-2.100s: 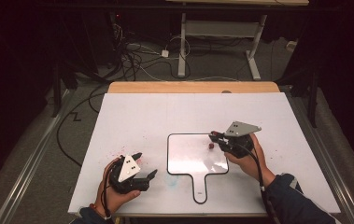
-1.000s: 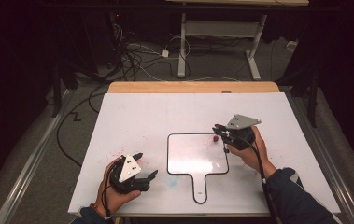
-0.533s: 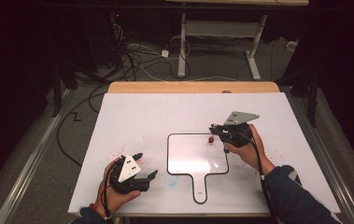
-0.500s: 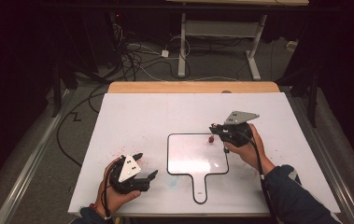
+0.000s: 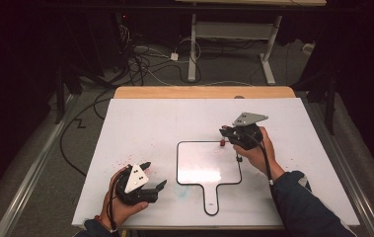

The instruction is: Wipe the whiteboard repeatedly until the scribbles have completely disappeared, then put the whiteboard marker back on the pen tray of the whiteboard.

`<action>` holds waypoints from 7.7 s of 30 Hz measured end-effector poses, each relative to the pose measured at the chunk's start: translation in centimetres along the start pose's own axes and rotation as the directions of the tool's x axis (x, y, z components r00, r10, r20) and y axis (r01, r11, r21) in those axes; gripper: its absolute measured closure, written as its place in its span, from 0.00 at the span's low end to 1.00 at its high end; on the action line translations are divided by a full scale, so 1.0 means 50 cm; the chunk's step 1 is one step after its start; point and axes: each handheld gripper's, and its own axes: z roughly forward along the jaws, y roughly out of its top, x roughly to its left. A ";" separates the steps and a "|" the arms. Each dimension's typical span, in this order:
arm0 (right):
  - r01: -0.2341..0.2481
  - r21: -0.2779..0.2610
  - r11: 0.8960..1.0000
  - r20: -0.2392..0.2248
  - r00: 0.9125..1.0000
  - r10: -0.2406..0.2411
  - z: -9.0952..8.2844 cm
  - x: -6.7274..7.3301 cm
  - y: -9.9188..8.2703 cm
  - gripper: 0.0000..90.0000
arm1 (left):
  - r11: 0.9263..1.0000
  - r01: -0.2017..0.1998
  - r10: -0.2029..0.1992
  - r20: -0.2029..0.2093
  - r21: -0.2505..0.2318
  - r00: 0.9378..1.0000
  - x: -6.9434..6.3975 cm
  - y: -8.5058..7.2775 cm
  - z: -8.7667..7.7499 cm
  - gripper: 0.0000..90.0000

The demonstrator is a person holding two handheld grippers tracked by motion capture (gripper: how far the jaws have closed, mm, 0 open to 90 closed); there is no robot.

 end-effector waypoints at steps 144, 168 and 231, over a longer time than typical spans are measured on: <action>0.040 0.024 0.999 -0.138 0.990 -0.036 -0.060 0.065 -0.025 0.90 | 1.000 -0.003 0.002 0.032 0.009 0.999 0.000 -0.007 -0.001 0.24; -0.005 0.106 0.994 -0.073 0.997 0.013 -0.055 0.021 -0.009 0.90 | 1.000 -0.003 0.002 0.038 0.018 0.999 -0.001 -0.008 0.000 0.24; -0.222 0.266 0.938 -0.045 0.969 0.242 -0.012 -0.032 -0.134 0.67 | 0.997 -0.043 0.039 0.064 0.066 0.997 -0.010 0.002 0.023 0.24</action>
